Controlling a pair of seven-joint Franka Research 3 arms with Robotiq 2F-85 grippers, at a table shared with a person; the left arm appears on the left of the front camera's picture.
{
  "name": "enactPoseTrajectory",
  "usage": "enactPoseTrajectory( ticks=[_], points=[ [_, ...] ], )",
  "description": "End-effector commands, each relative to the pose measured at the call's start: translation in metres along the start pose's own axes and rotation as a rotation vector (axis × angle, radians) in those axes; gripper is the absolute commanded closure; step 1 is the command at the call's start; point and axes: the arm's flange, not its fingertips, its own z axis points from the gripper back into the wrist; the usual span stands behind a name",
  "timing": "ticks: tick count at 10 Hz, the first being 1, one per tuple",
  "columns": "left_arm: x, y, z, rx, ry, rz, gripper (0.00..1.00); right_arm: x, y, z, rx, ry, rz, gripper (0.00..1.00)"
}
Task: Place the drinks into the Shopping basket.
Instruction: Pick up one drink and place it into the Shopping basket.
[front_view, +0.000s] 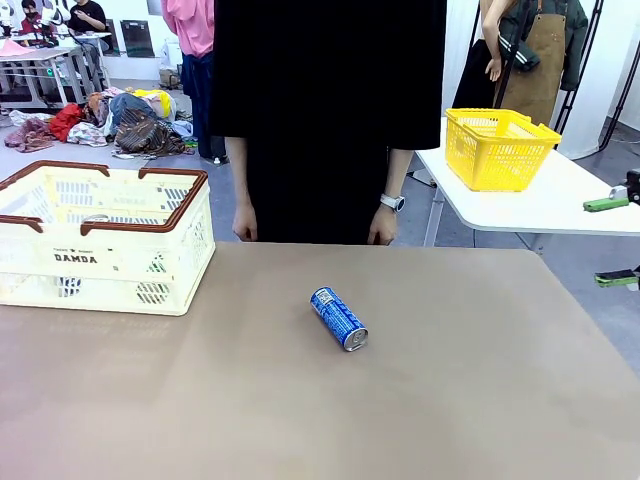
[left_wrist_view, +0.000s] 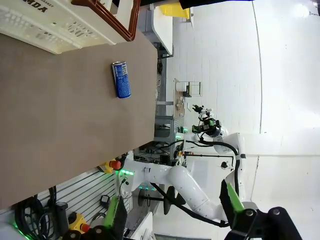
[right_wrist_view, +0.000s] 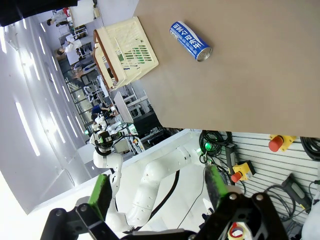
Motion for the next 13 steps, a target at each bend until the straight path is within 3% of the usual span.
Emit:
enactPoseTrajectory(
  ticks=[1, 4, 5, 6, 7, 9, 11, 12, 13],
  points=[
    [-0.002, 0.0, -0.002, -0.021, -0.004, -0.005, 0.0, 0.0, 0.004, 0.0, 0.028, 0.004, 0.007, 0.0],
    [0.0, 0.0, 0.0, 0.0, 0.0, 0.0, 0.0, 0.0, 0.004, 0.0, 0.028, 0.004, 0.007, 0.0],
    [0.011, -0.003, -0.015, 0.139, -0.266, 0.27, 0.0, 0.0, 0.004, 0.0, 0.028, 0.004, 0.007, 0.0],
    [0.021, -0.036, -0.047, 0.163, -0.241, 0.256, 0.0, 0.0, 0.004, 0.0, 0.028, 0.004, 0.007, 0.0],
    [0.027, -0.069, -0.085, 0.281, -0.207, 0.221, 0.0, 0.0, 0.004, 0.0, 0.028, 0.004, 0.007, 0.0],
    [0.033, -0.12, -0.17, 0.516, -0.048, 0.118, 0.0, 0.0, 0.004, 0.0, 0.028, 0.004, 0.007, 0.0],
    [0.033, -0.145, -0.27, 0.764, 0.117, 0.062, 0.0, 0.0, 0.004, 0.0, 0.028, 0.004, 0.007, 0.0],
    [0.031, -0.156, -0.32, 0.861, 0.144, 0.012, 0.0, 0.0, 0.004, 0.0, 0.028, 0.004, 0.007, 0.0],
    [0.03, -0.166, -0.368, 0.949, 0.264, -0.107, 0.0, 0.0, 0.004, 0.0, 0.028, 0.004, 0.007, 0.0]
  ],
)
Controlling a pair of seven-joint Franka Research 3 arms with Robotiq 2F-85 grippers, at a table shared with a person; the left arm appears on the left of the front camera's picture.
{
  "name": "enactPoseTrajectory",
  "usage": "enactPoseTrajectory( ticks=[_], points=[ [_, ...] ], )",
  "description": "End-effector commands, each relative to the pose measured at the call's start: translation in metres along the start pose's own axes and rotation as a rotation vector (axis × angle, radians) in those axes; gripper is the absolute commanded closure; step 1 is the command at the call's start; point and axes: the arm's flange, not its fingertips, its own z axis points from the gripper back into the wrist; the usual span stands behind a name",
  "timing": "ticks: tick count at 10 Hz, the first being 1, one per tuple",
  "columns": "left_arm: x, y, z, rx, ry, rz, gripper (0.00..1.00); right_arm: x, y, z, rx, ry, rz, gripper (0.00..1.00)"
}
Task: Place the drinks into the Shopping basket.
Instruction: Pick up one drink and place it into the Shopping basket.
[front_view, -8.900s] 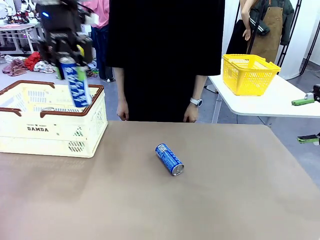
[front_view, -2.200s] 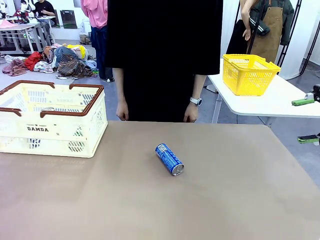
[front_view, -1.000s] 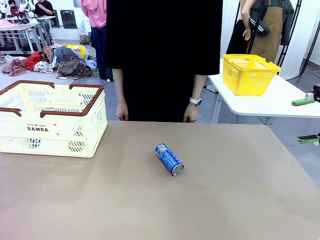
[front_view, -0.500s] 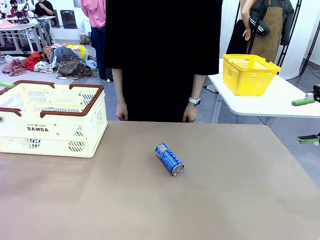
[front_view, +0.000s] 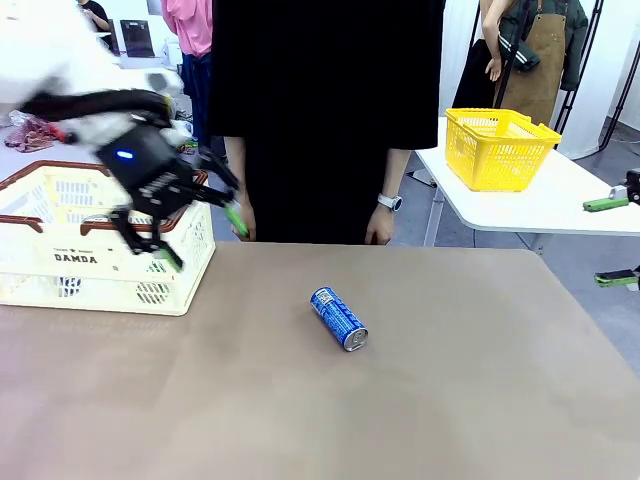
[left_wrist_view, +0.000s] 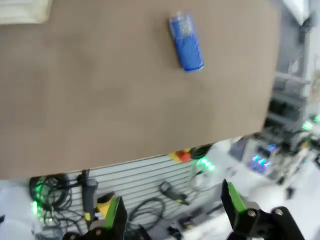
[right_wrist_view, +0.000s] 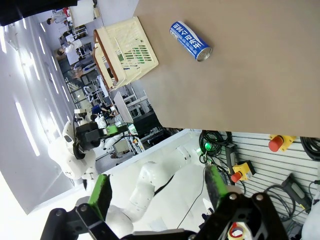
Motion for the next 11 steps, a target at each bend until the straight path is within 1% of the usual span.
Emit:
enactPoseTrajectory(
  ticks=[1, 2, 3, 5, 6, 8, 10, 11],
  points=[
    [0.041, -0.051, -0.02, 0.172, 0.073, -0.192, 0.0, 0.001, 0.004, 0.0, 0.029, 0.004, 0.006, 0.0],
    [0.043, -0.084, -0.06, 0.222, 0.079, -0.268, 0.0, 0.001, 0.004, 0.0, 0.029, 0.004, 0.006, 0.0],
    [0.044, -0.106, -0.101, 0.267, 0.027, -0.292, 0.0, 0.001, 0.004, 0.0, 0.029, 0.004, 0.006, 0.0],
    [0.037, -0.131, -0.172, 0.349, -0.057, -0.301, 0.0, 0.001, 0.004, 0.0, 0.029, 0.004, 0.006, 0.0],
    [0.042, -0.136, -0.198, 0.382, -0.084, -0.267, 0.0, 0.001, 0.004, 0.0, 0.029, 0.004, 0.006, 0.0],
    [0.058, -0.131, -0.219, 0.373, -0.219, -0.155, 0.0, 0.001, 0.004, 0.0, 0.029, 0.004, 0.006, 0.0],
    [0.075, -0.135, -0.22, 0.315, -0.392, -0.119, 0.0, 0.001, 0.004, 0.0, 0.029, 0.004, 0.006, 0.0],
    [0.084, -0.138, -0.219, 0.301, -0.351, -0.093, 0.0, 0.001, 0.004, 0.0, 0.029, 0.004, 0.006, 0.0]
  ],
)
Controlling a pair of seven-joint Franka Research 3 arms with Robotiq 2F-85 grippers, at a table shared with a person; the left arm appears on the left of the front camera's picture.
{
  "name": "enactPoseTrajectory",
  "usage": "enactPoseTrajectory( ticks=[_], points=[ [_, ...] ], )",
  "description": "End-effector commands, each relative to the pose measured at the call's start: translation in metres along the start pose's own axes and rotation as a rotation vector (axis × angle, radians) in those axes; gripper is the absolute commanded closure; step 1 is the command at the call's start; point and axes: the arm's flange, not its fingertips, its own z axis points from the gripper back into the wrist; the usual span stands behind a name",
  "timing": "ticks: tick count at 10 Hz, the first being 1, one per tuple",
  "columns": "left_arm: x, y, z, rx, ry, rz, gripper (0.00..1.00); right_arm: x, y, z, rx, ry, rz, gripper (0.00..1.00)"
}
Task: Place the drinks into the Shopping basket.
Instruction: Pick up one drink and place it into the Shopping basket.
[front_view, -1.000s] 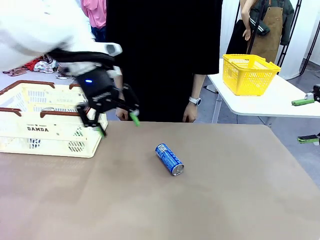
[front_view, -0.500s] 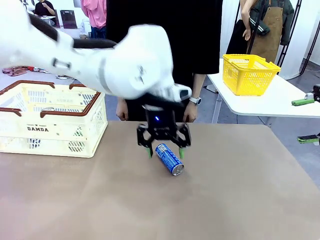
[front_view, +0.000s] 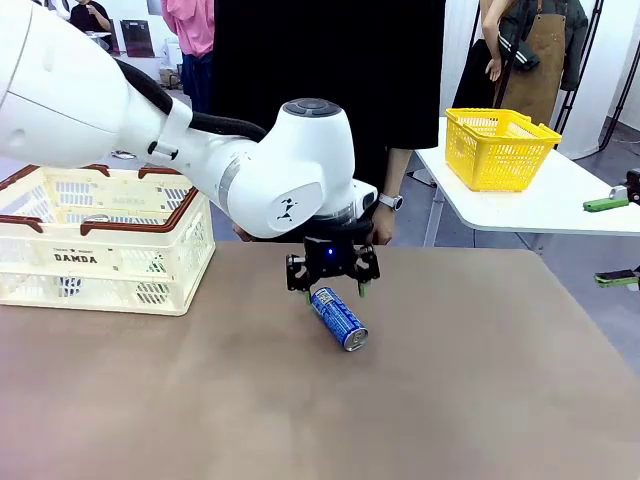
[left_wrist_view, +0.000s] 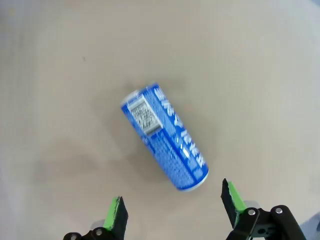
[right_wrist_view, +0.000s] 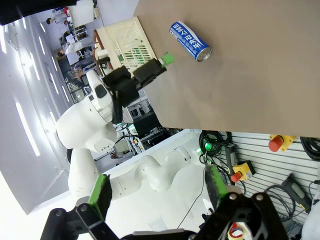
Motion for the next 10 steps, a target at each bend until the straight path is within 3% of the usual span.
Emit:
enactPoseTrajectory(
  ticks=[1, 2, 8, 10],
  points=[
    [0.011, -0.011, -0.01, 0.009, 0.095, 0.043, 0.0, 0.001, 0.004, 0.0, 0.029, 0.005, 0.007, 0.0],
    [0.0, 0.0, 0.0, 0.0, 0.0, 0.0, 0.0, 0.001, 0.004, 0.0, 0.029, 0.005, 0.007, 0.0],
    [0.001, -0.008, -0.002, -0.005, 0.016, 0.008, 0.0, 0.001, 0.004, 0.0, 0.029, 0.005, 0.007, 0.0],
    [0.014, -0.016, -0.012, 0.069, 0.061, 0.125, 0.0, 0.001, 0.004, 0.0, 0.029, 0.005, 0.007, 0.0]
  ],
)
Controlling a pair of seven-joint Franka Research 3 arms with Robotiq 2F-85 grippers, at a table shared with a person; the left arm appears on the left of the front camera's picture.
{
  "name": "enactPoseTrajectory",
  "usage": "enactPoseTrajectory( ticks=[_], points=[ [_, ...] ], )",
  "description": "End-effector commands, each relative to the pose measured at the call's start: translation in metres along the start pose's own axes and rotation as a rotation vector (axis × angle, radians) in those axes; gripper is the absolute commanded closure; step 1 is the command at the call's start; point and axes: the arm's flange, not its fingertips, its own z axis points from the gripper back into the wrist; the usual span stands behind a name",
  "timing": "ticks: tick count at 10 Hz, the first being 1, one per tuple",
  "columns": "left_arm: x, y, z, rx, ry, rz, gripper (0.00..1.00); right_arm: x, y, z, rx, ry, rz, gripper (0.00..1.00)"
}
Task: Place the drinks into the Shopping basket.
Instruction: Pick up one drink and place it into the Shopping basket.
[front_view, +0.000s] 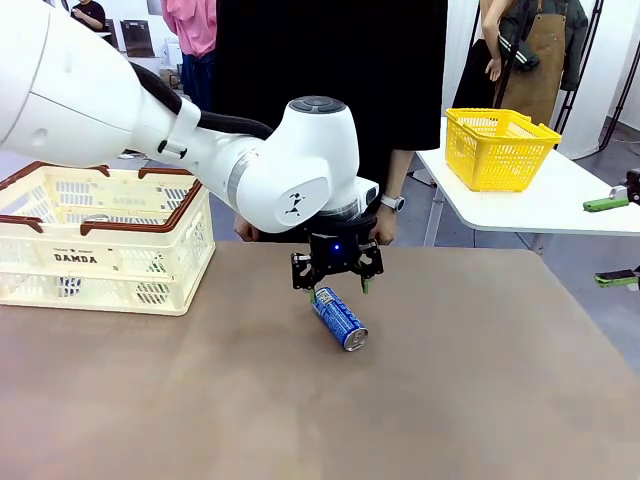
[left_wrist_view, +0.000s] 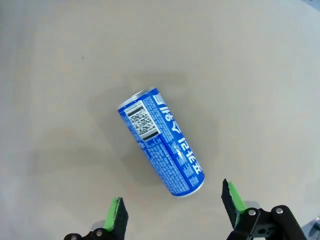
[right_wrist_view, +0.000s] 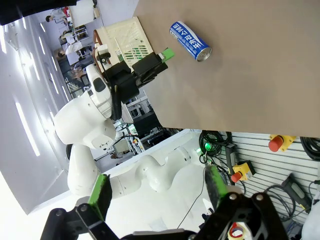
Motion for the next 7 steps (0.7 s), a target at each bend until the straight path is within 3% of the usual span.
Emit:
enactPoseTrajectory(
  ticks=[1, 3, 6, 7],
  points=[
    [0.01, -0.012, -0.005, 0.066, 0.024, 0.101, 0.0, 0.001, 0.004, 0.0, 0.029, 0.005, 0.007, 0.0],
    [0.015, -0.016, -0.016, 0.128, 0.035, 0.206, 0.0, 0.001, 0.004, 0.0, 0.029, 0.005, 0.007, 0.0],
    [0.028, -0.02, -0.036, 0.119, 0.03, 0.383, 0.0, 0.001, 0.004, 0.0, 0.029, 0.005, 0.007, 0.0],
    [0.032, -0.018, -0.042, 0.114, 0.039, 0.379, 0.0, 0.001, 0.004, 0.0, 0.029, 0.005, 0.007, 0.0]
  ],
)
